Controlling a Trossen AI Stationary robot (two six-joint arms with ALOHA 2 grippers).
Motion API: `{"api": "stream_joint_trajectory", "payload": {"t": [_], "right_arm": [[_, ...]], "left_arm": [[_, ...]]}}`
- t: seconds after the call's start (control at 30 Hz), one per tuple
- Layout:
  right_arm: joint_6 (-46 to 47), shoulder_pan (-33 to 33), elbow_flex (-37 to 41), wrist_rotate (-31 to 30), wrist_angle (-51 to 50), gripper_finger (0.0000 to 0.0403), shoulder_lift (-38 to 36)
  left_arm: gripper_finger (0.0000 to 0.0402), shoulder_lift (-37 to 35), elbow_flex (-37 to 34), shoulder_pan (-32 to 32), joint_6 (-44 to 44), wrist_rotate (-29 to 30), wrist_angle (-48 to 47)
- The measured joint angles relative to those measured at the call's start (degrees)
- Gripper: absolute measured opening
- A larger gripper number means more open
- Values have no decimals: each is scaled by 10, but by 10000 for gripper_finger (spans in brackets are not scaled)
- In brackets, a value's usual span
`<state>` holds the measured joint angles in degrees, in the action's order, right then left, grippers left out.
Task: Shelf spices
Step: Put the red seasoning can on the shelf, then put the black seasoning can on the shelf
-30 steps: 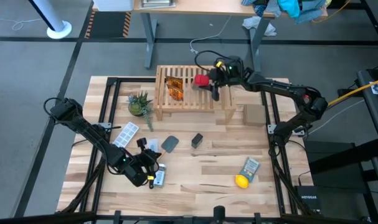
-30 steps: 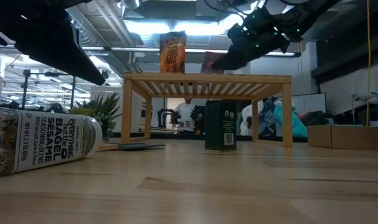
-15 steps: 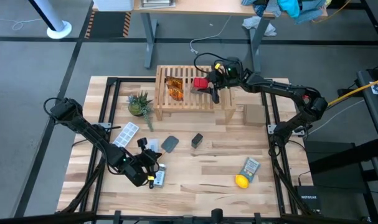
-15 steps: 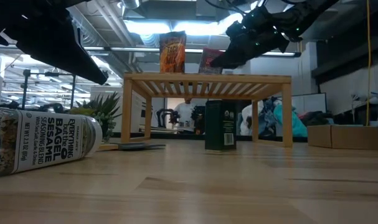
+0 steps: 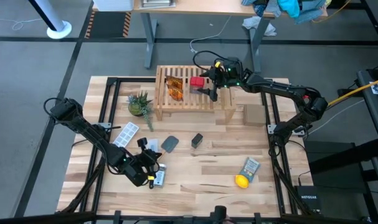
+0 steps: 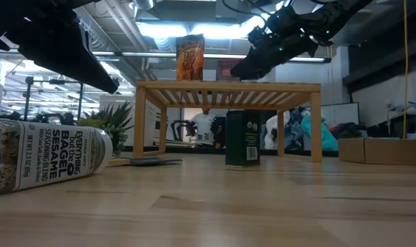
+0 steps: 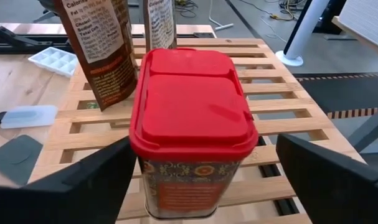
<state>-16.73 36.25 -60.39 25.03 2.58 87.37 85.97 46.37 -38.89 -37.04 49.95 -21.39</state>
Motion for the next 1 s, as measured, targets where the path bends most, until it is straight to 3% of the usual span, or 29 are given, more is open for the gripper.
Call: {"api": "stream_joint_trajectory", "payload": {"t": [0.33,0.6,0.73,1.0], "right_arm": [[17,2,0,0,-6,338,-3],[13,2,0,16,-101,302,-58],[13,1,0,56,-181,288,-105],[4,-32,0,211,-419,272,-175]], "left_arm": [[0,0,0,0,0,0,0],[0,0,0,0,-4,0,0],[0,0,0,0,-5,0,0],[0,-3,0,-5,12,0,-46]]}}
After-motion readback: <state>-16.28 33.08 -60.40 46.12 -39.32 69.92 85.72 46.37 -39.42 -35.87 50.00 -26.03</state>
